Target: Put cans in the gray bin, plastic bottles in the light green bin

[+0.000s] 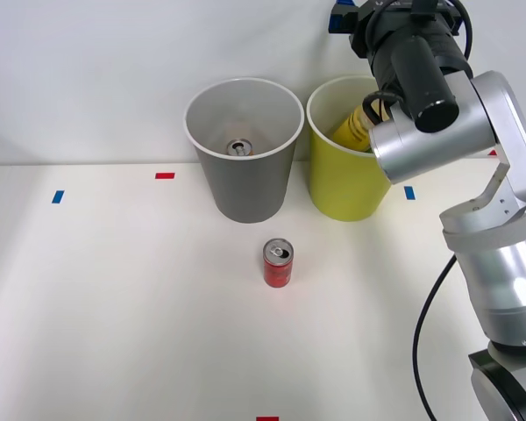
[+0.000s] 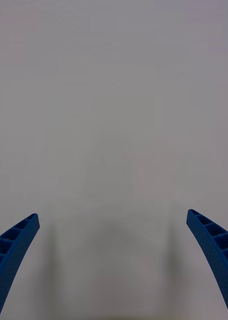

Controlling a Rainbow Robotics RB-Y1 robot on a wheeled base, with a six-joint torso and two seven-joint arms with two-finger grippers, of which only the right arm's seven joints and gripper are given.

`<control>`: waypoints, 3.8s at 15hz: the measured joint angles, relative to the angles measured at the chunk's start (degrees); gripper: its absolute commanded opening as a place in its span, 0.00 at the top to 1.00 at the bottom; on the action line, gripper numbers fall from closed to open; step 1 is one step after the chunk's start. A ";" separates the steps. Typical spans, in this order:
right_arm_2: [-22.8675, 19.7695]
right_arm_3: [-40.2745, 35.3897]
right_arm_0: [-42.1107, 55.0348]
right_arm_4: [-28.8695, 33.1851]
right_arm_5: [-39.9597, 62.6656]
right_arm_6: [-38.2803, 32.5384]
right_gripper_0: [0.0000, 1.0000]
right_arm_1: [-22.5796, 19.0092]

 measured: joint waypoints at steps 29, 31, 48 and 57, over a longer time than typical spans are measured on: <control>1.81 -32.97 76.34 5.69 -31.45 1.22 0.00 0.01; 2.23 -32.96 79.52 6.18 -31.78 1.33 0.00 -0.01; -1.70 -10.34 79.63 6.24 -60.16 18.27 0.00 9.87; 5.85 -10.31 86.10 -11.40 -64.35 32.00 0.00 6.05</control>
